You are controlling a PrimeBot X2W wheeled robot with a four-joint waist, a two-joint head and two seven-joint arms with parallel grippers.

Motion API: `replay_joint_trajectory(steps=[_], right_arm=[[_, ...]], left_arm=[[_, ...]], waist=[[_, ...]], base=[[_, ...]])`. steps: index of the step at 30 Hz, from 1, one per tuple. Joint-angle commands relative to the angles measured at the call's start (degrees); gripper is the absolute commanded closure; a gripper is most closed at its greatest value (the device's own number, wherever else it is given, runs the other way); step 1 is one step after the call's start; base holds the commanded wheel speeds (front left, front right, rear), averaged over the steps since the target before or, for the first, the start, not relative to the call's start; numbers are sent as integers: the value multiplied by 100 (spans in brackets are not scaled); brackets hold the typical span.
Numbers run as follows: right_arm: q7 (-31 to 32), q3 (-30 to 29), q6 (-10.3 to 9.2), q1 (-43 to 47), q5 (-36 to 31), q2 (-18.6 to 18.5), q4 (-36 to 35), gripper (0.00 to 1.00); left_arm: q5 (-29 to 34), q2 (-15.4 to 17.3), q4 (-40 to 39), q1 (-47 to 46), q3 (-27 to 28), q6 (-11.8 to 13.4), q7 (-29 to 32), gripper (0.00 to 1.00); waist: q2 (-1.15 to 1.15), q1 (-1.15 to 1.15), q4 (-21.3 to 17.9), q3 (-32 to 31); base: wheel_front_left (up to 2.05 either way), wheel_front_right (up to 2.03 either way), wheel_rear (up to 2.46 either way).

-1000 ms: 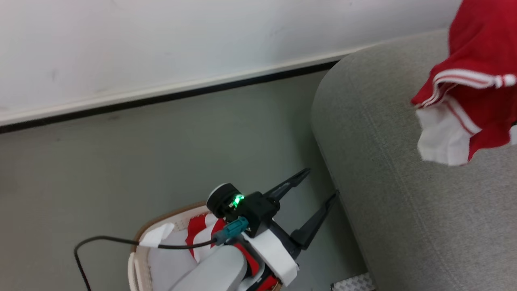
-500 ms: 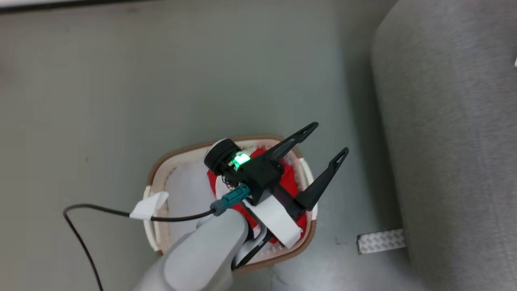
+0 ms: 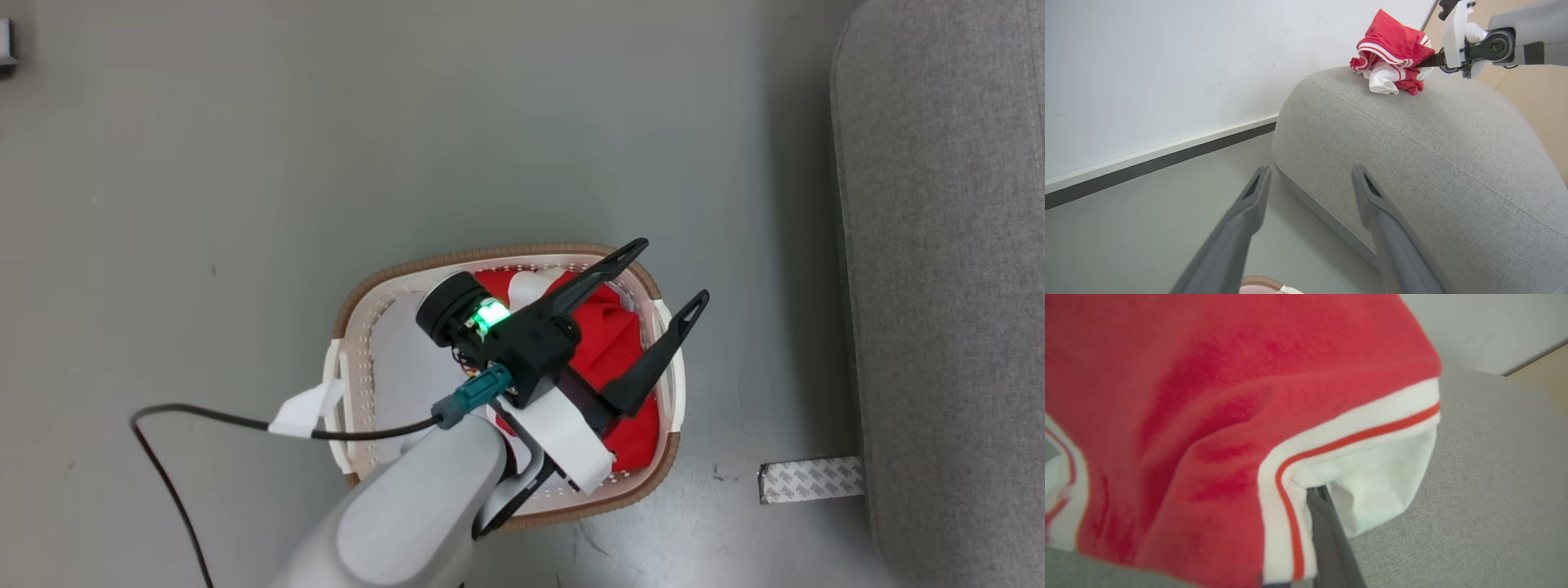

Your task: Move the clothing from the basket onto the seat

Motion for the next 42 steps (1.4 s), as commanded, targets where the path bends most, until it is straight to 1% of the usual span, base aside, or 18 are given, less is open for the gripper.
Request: replay_joint_trajectory(steps=[1,2,3,6,11,15,18,19,22,25,27,29,33,37,39,42], right_arm=[[32,107,-14,-78,121,-33,30,83],[27,143,-14,-72,153,-42,53,28],[27,184,-14,-64,184,-46,76,0],[-68,330,-14,9,251,-36,93,0],[-204,745,-14,308,216,-39,110,0],[-258,1085,-14,550,338,-113,-15,0],[-249,1337,-14,674,497,-143,-269,0],[-249,1337,-14,674,497,-143,-269,0],[-289,1528,-14,666,696,-169,-646,0],[-400,1667,-14,724,971,-186,-1085,0],[-461,1714,-14,811,1232,-124,-1419,0],[-492,1769,-14,908,1527,30,-1795,0],[-712,1762,-14,1208,1931,113,-2526,0],[-1037,1576,-14,1733,2058,298,-3059,0],[-1277,1376,-14,2093,1984,412,-3244,0],[-1630,1109,-14,2748,1770,705,-3501,0]], left_arm=[[-79,3,18,-19,23,11,-3,0],[-92,4,32,4,38,12,-3,0],[-106,3,48,34,39,11,-3,0],[-134,13,105,120,40,12,-3,0],[-209,42,181,359,176,12,-3,0],[-265,104,200,676,426,15,-3,0],[-294,220,201,934,673,39,-3,0],[-294,220,201,934,673,39,-3,0],[-273,356,169,1129,905,56,-3,0],[-316,454,100,1296,1179,130,-3,0],[-342,519,17,1416,1404,201,-3,0],[-396,588,-90,1562,1663,299,-2,0],[-450,712,-224,1882,2132,464,-3,0],[-476,760,-347,2230,2594,621,-3,0],[-489,728,-447,2374,2812,684,-3,0],[-439,664,-505,2655,3098,678,-2,0]], waist=[[0,-1,-3,-66],[0,-1,-11,-112],[0,-1,-20,-159],[0,-1,-49,-377],[0,-1,-88,-1024],[0,-1,-97,-1692],[0,-1,-104,-2200],[0,-1,-104,-2200],[0,-1,-69,-2629],[0,-1,6,-2976],[0,-1,60,-3157],[0,-1,85,-3311],[0,-1,153,-3541],[0,-1,202,-3683],[0,-1,223,-3717],[0,-1,235,-3744]], base=[[0,0,0],[0,0,0],[0,0,0],[0,0,0],[0,0,0],[0,0,0],[0,0,0],[0,0,0],[0,0,0],[0,0,0],[0,0,0],[0,0,0],[0,0,0],[0,0,0],[0,0,0],[0,0,0]])
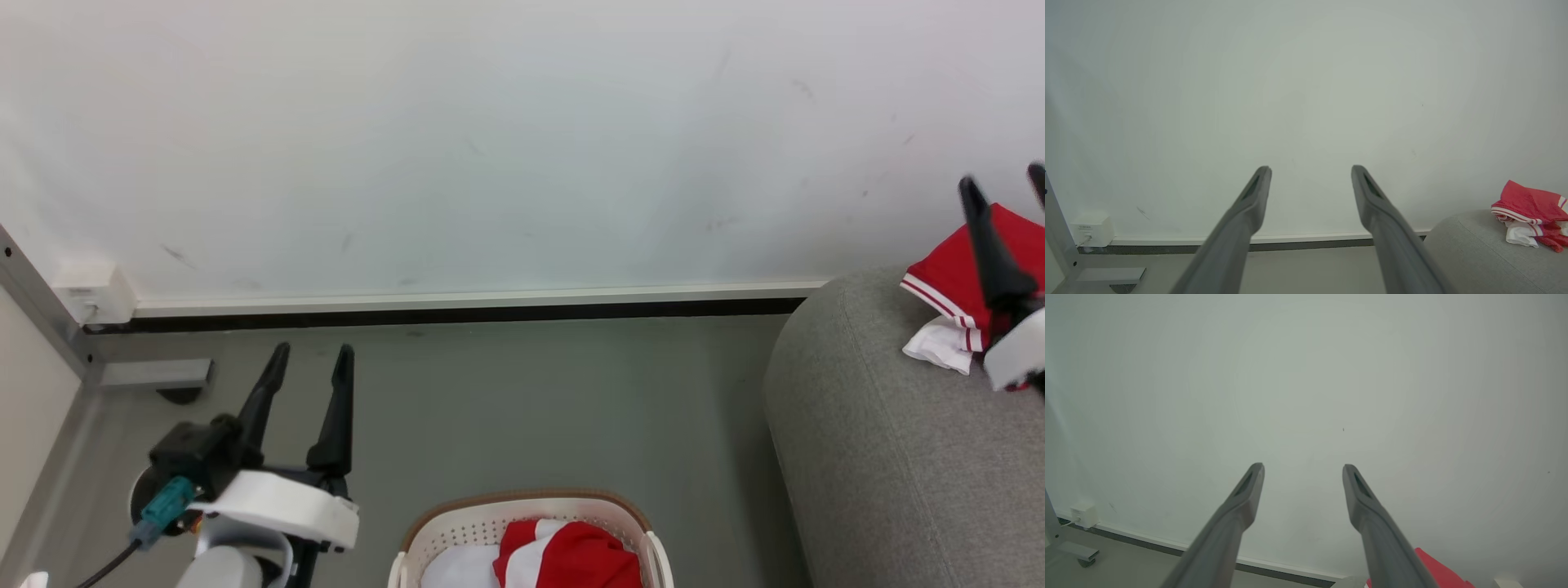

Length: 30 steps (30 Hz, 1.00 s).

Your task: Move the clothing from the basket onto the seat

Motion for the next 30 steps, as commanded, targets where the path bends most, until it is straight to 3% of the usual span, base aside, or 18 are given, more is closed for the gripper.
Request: replay_joint_trajectory(steps=[1,8,17,22,30], right_arm=[[-173,-165,-14,418,-160,146,-85,0],[-868,-738,-14,2029,-622,1088,-636,0],[-1042,-1270,-14,3238,-1226,1983,-1045,0],[-1046,-1436,-14,3405,-1501,2237,-1186,0],[-1047,-1587,-14,3297,-1731,2332,-1139,0]], left_arm=[[96,-23,3,206,90,-8,-2,0],[439,-347,-13,709,574,-14,-2,0],[994,-701,-53,1065,933,-169,-2,0],[1154,-803,32,1133,1064,-273,-2,0],[1268,-885,79,1023,1149,-373,-2,0]], waist=[[0,2,7,-7],[0,2,-43,-66],[0,2,-101,-41],[0,2,-123,-15],[0,2,-94,20]], base=[[0,0,0],[0,0,0],[0,0,0],[0,0,0],[0,0,0]])
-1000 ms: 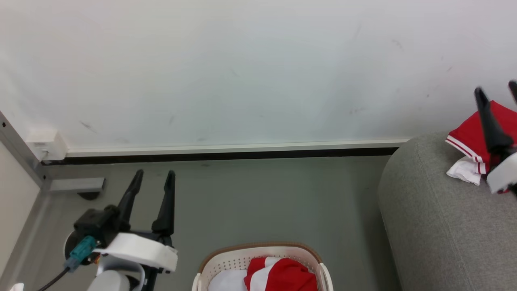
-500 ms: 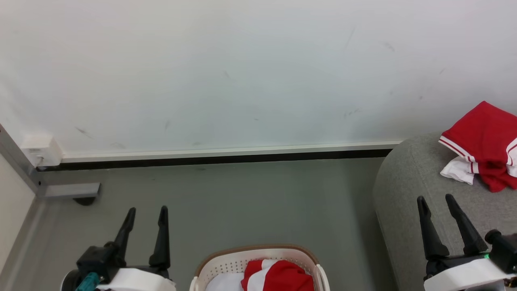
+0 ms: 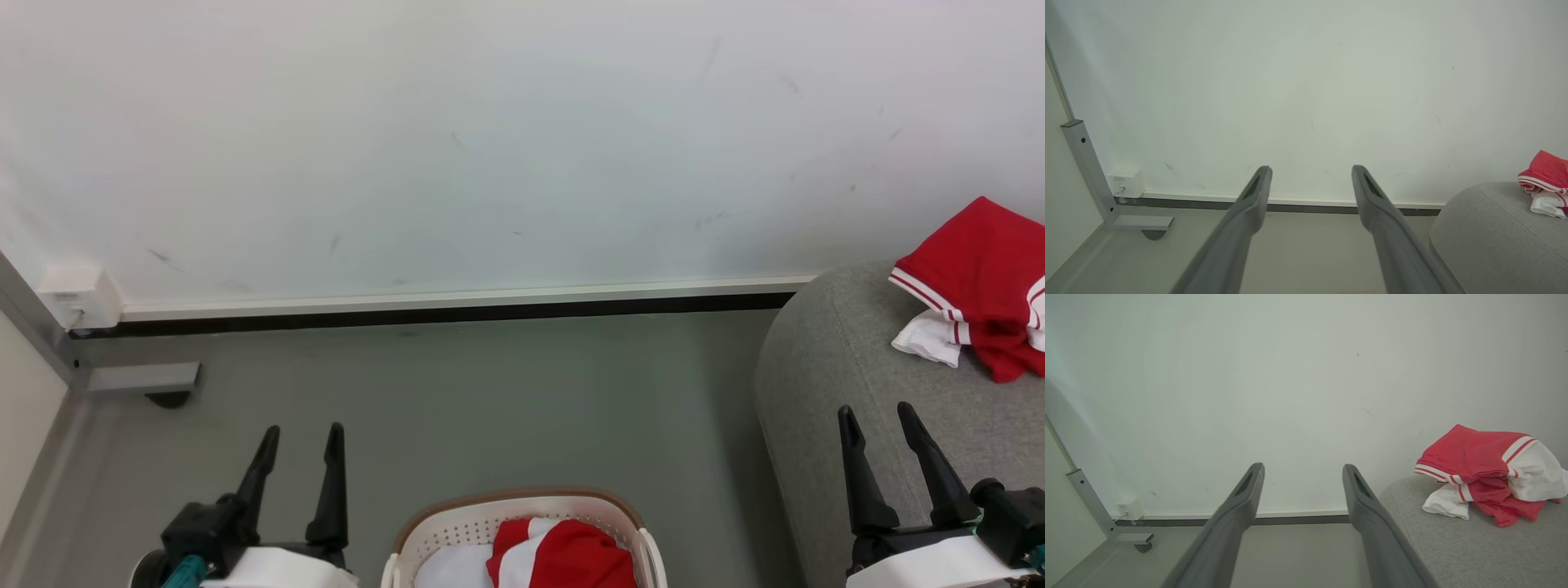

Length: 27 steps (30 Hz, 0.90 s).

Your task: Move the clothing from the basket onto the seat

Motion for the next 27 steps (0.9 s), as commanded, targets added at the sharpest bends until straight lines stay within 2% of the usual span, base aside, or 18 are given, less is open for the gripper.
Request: replay_joint_trajectory(steps=[1,14,27], right_arm=[[-18,-54,-13,-51,-66,34,36,0],[-18,-14,-13,-98,-65,66,168,0],[-18,42,-13,-179,-4,12,279,0]], left_arm=[[109,-3,36,-28,37,-39,-3,0],[96,-22,81,-89,73,-116,-3,0],[-53,-24,101,-115,9,-43,-3,0]], waist=[[0,0,5,12],[0,0,-14,26],[0,0,-95,81]], base=[[0,0,0],[0,0,0],[0,0,0]])
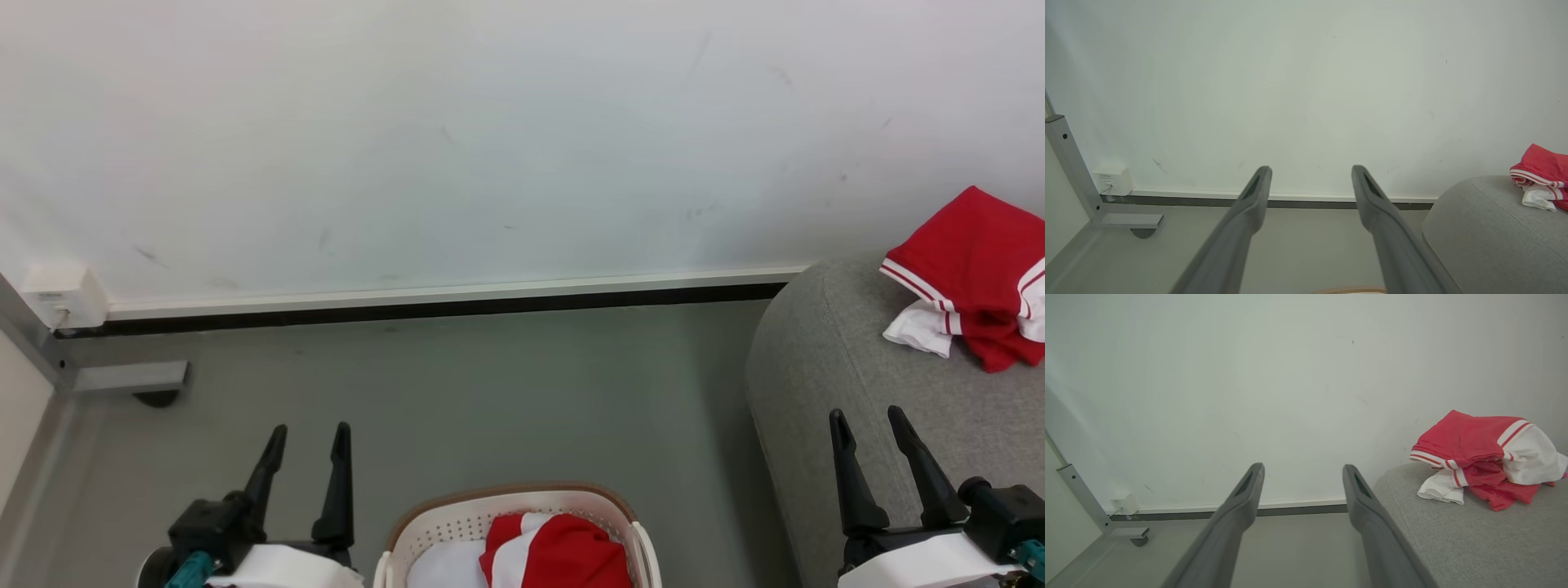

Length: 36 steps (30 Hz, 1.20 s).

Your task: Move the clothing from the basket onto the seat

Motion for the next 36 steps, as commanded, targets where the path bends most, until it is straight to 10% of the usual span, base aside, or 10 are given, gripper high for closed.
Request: replay_joint_trajectory(steps=[1,22,36], right_arm=[[-17,5,-13,-86,28,-56,27,0],[-8,-251,-13,-684,-88,-146,-364,0],[-8,-625,-13,-1464,-108,129,-1003,0]], left_arm=[[-92,11,0,-54,8,18,-3,0],[168,14,274,-731,-334,-93,-3,0],[628,149,2518,-2250,-1017,-222,24,0]], waist=[[0,0,-22,16],[0,0,-837,1194],[0,0,-1204,2611]], base=[[0,0,0],[0,0,0],[0,0,0]])
